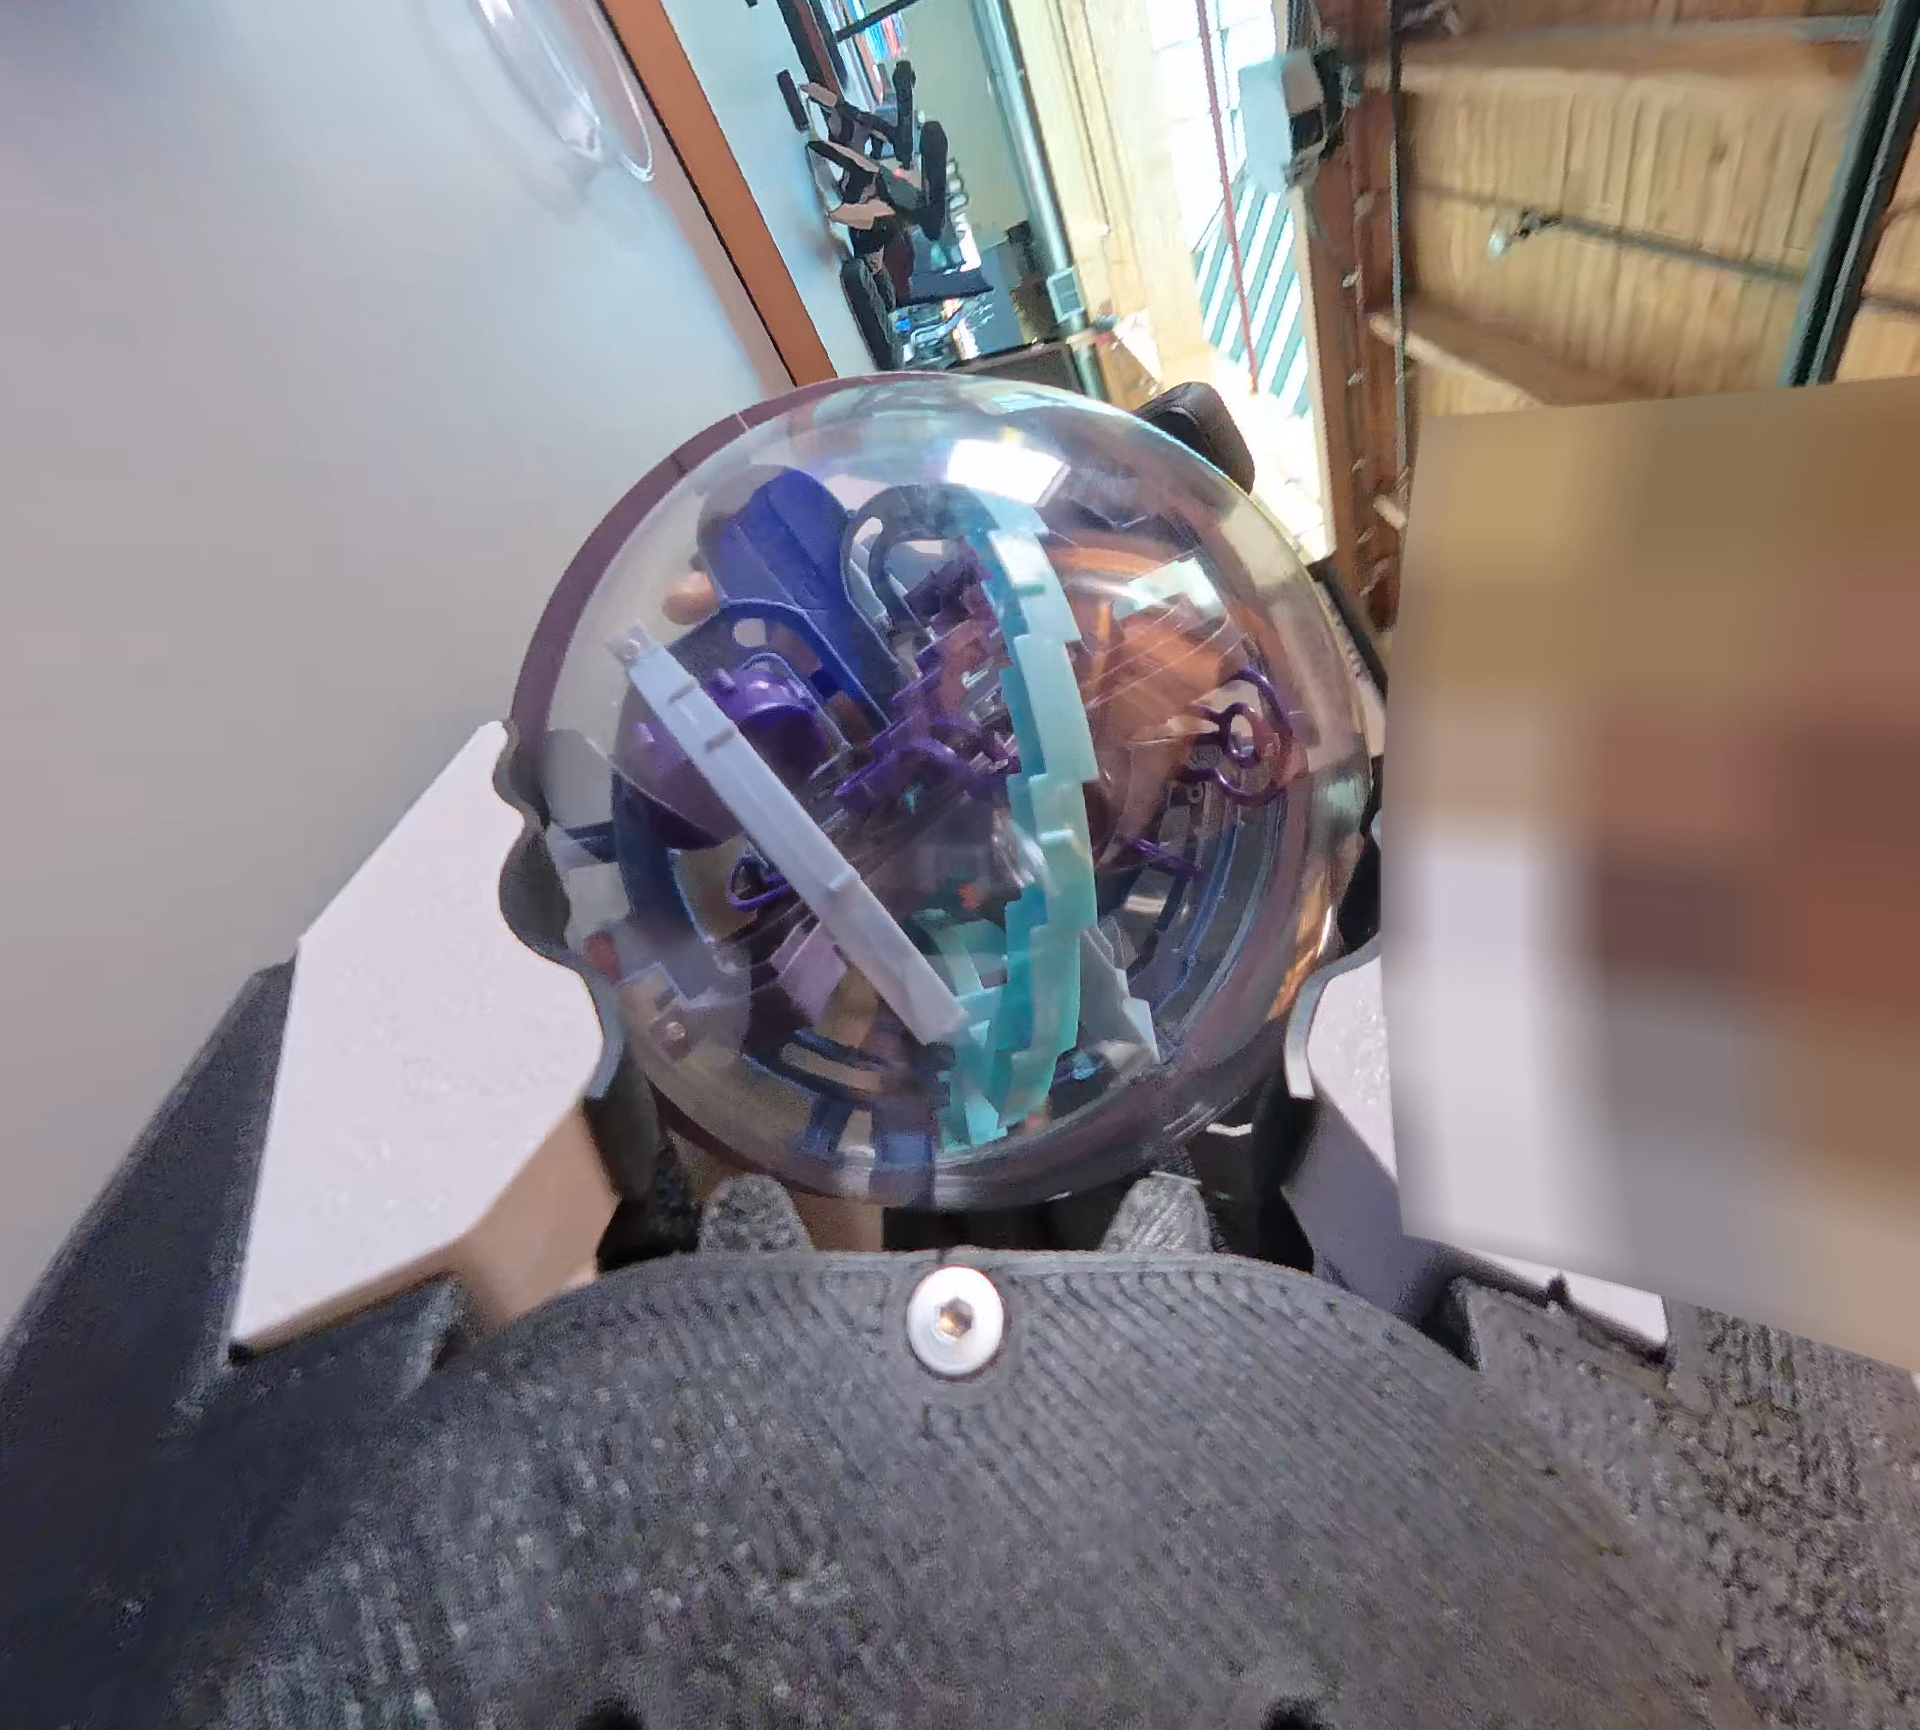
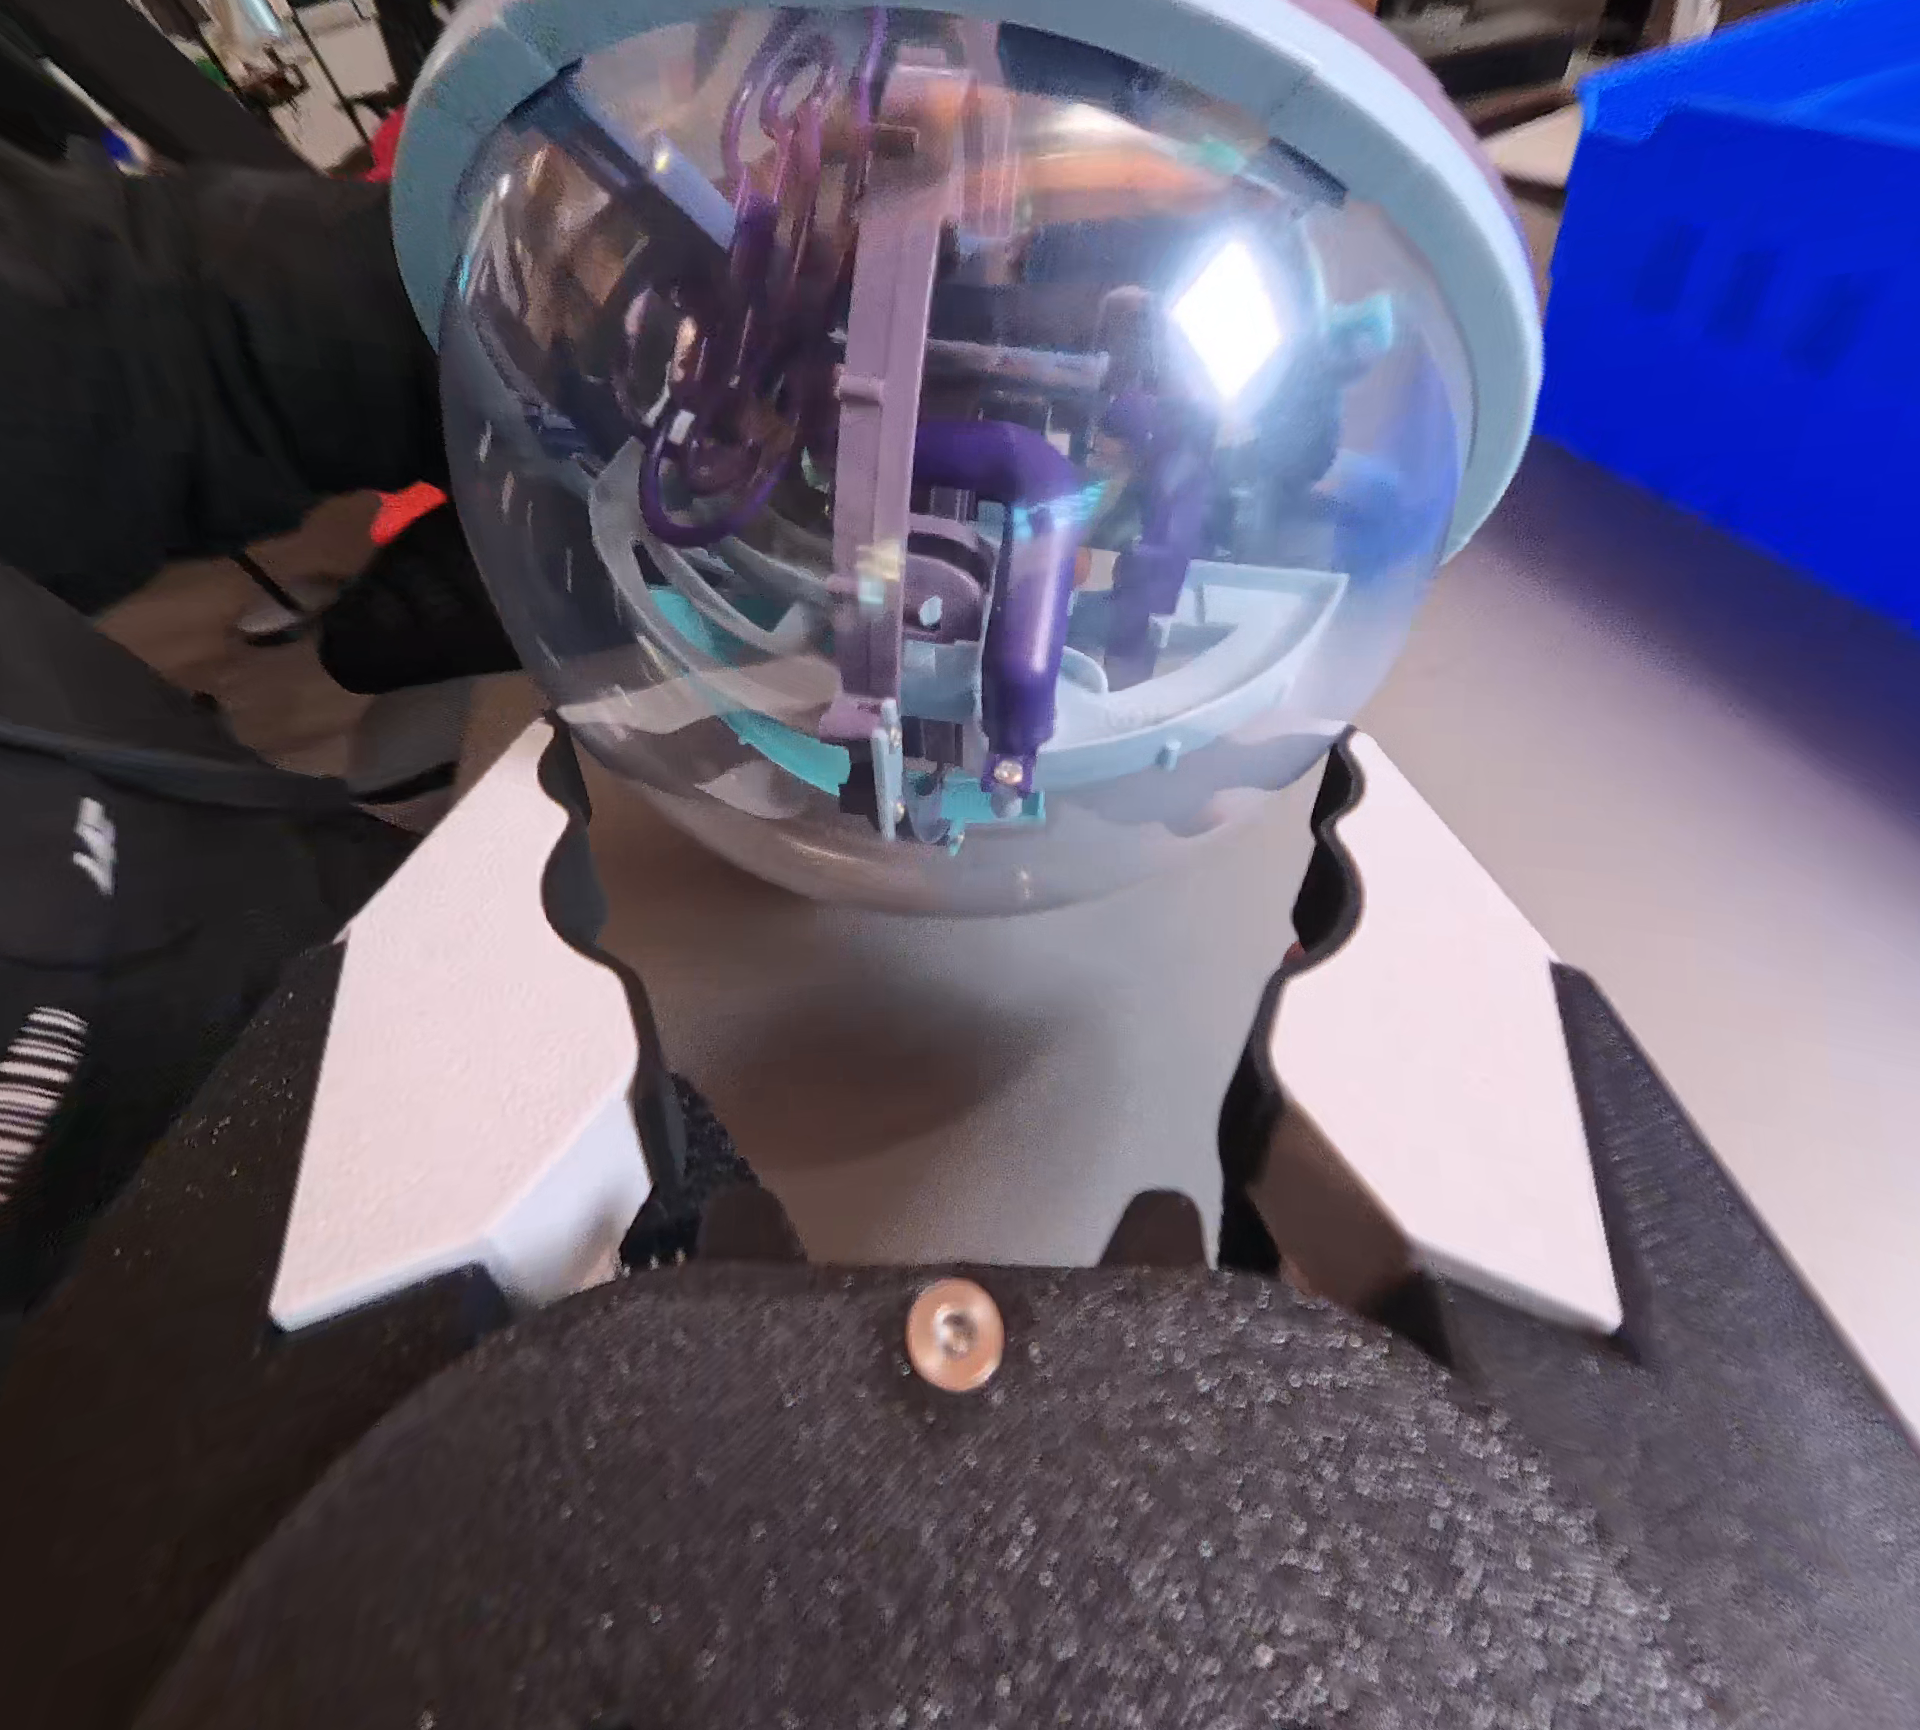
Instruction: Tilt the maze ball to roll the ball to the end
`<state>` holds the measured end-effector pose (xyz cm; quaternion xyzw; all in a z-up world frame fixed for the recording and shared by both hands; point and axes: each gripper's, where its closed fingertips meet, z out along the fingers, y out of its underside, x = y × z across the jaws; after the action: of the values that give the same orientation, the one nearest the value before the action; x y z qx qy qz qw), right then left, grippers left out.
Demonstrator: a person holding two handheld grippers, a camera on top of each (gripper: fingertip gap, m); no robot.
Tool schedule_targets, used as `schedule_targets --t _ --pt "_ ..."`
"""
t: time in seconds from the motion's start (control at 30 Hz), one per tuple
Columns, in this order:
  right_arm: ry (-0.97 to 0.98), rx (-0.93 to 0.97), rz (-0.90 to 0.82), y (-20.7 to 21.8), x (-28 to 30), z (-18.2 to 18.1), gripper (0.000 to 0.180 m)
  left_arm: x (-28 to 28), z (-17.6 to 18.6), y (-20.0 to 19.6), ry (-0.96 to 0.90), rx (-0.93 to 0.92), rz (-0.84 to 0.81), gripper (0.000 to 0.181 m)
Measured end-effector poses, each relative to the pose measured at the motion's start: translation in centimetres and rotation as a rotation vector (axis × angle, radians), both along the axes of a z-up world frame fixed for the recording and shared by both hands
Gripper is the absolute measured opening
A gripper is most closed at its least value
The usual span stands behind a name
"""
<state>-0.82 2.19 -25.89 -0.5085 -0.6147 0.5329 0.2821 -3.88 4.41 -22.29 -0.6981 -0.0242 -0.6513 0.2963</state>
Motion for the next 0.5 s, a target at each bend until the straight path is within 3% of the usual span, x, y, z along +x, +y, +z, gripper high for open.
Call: schedule_targets --t 0.3,0.5 --pt "0.196 0.278 -0.082 0.6 -0.2 2.1 0.135 1.3 4.0 -0.2 0.336 0.242 -0.046 0.150" --pt "0.320 0.537 -0.191 1.6 -0.4 4.3 0.135 3.2 7.1 -0.8 0.678 0.449 -0.105 0.151"
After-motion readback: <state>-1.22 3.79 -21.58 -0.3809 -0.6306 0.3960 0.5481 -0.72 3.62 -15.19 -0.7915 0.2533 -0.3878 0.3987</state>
